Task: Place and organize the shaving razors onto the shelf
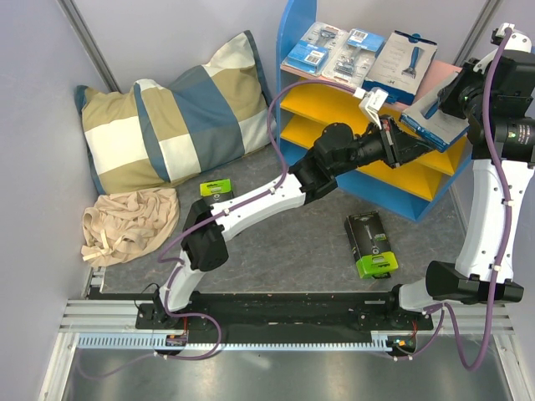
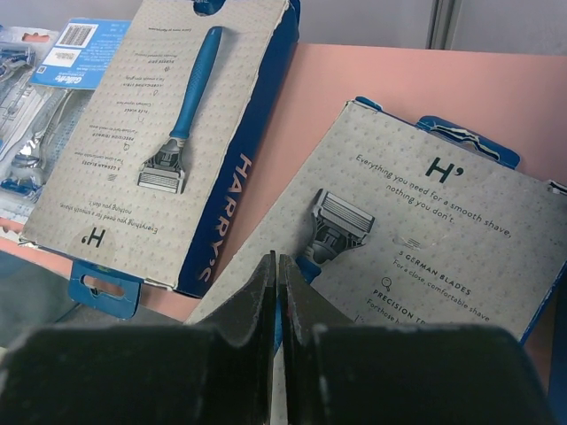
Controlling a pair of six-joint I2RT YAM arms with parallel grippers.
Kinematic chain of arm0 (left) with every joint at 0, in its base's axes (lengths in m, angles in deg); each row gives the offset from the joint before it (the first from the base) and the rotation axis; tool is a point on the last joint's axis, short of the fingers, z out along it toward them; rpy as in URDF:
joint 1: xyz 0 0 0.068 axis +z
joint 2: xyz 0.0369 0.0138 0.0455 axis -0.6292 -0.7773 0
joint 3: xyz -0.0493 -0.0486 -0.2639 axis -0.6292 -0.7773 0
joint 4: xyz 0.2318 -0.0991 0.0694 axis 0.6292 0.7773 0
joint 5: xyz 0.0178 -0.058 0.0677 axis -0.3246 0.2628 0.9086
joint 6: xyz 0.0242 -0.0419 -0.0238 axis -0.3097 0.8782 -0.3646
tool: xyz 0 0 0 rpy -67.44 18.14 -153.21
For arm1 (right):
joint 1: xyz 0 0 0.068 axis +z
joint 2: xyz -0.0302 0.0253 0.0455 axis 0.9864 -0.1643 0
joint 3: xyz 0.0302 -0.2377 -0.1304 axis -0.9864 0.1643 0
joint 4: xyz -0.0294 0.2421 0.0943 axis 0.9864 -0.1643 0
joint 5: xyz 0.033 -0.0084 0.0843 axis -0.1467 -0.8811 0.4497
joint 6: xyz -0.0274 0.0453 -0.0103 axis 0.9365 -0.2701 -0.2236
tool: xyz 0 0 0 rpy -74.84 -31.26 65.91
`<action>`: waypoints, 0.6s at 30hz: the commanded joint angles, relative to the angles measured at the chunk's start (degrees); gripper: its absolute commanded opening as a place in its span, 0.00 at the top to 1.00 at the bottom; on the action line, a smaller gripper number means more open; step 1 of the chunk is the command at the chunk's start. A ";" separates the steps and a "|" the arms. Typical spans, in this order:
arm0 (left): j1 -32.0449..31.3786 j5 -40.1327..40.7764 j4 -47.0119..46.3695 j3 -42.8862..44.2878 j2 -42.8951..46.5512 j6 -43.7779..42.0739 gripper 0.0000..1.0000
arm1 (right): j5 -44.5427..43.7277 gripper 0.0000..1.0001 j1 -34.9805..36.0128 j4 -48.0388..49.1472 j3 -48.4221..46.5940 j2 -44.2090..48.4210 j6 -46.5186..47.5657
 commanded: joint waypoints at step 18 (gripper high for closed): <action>-0.64 1.67 -0.31 13.42 -9.58 1.51 0.98 | 7.21 0.89 -0.26 3.48 -0.54 7.19 -2.11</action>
